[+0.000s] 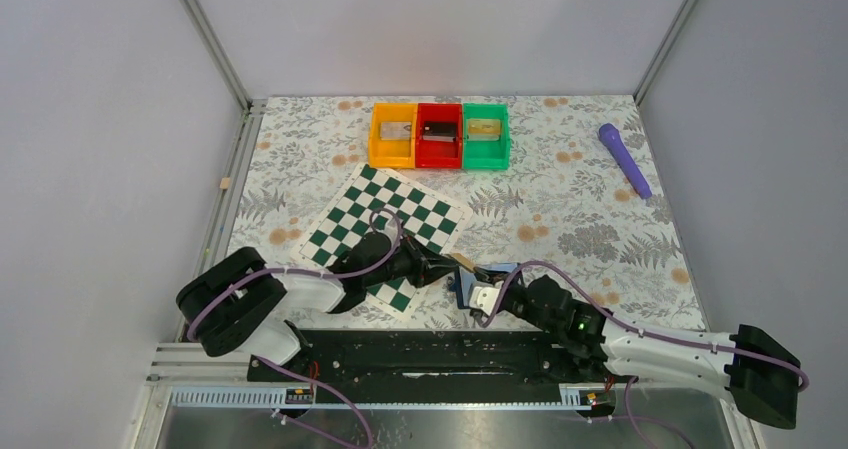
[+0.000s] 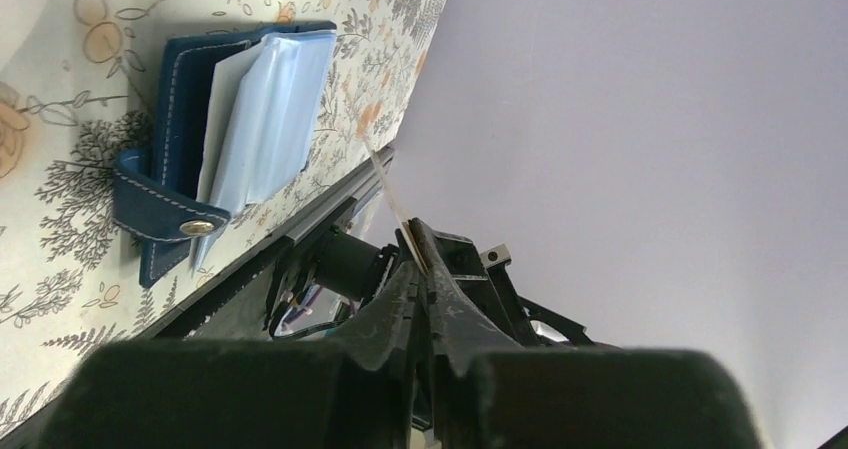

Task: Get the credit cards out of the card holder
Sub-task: Place the credit card in the storage box.

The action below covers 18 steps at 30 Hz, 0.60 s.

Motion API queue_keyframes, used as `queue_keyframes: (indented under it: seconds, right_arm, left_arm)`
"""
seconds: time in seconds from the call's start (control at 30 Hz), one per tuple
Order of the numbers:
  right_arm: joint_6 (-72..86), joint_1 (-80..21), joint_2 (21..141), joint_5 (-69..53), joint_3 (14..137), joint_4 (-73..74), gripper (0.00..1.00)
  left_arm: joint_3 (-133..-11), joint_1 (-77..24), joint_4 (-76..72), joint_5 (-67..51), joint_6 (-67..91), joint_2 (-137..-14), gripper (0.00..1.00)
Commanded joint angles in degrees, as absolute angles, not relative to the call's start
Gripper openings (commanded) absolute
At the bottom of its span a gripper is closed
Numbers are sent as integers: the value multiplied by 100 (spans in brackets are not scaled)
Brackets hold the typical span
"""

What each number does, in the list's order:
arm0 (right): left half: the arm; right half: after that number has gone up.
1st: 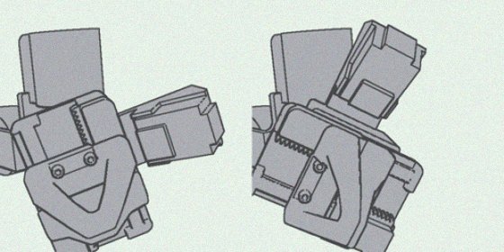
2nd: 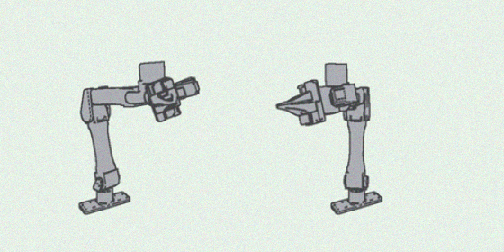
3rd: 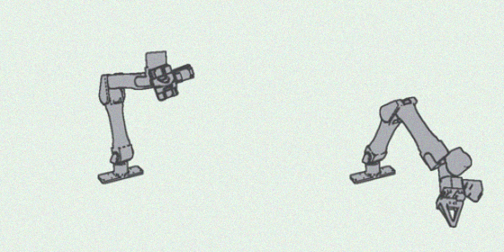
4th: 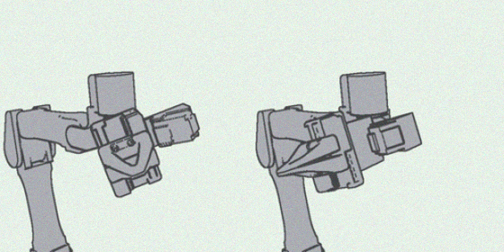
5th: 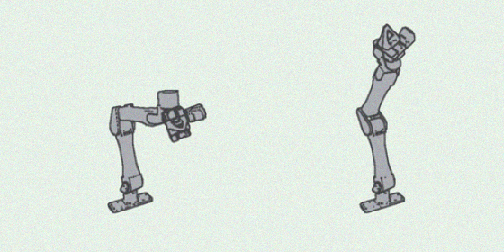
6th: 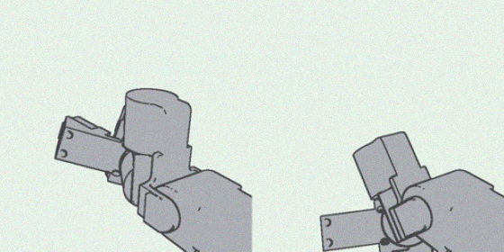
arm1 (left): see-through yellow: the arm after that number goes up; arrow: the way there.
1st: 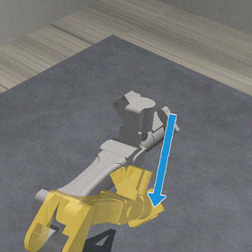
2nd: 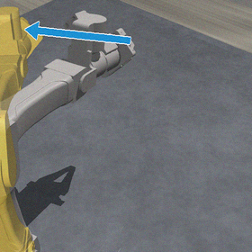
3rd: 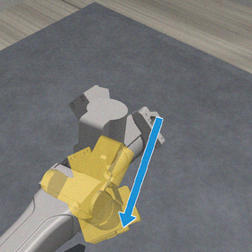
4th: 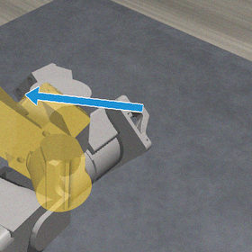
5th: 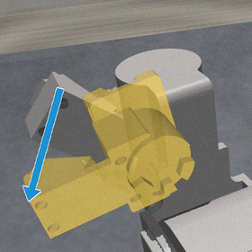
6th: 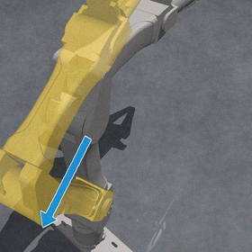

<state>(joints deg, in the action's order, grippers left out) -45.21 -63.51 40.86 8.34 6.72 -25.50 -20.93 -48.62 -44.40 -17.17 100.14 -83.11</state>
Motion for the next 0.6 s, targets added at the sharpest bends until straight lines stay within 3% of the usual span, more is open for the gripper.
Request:
queue_keyframes:
  seconds: [0.0,0.07,0.2,0.4,0.57]
  right_arm:
    - [-3712,-6437,4297,793,1025,-2903,0]
    - [-2954,-6434,4409,1159,1234,-2741,0]
    - [-1655,-6426,4549,1718,1728,-2035,0]
    - [-418,-6359,4324,1736,1839,-1689,0]
    - [1128,-5785,3789,1402,2171,-789,0]
  left_arm:
    - [-1945,-4782,-4875,-1413,9957,-8126,15]
    - [-1966,-4698,-4455,-1359,9547,-7873,24]
    - [-2194,-4517,-3183,-1078,8439,-7022,34]
    - [-2439,-4344,-1448,-103,6488,-5443,40]
    - [-2791,-4272,-481,-25,5195,-4716,45]
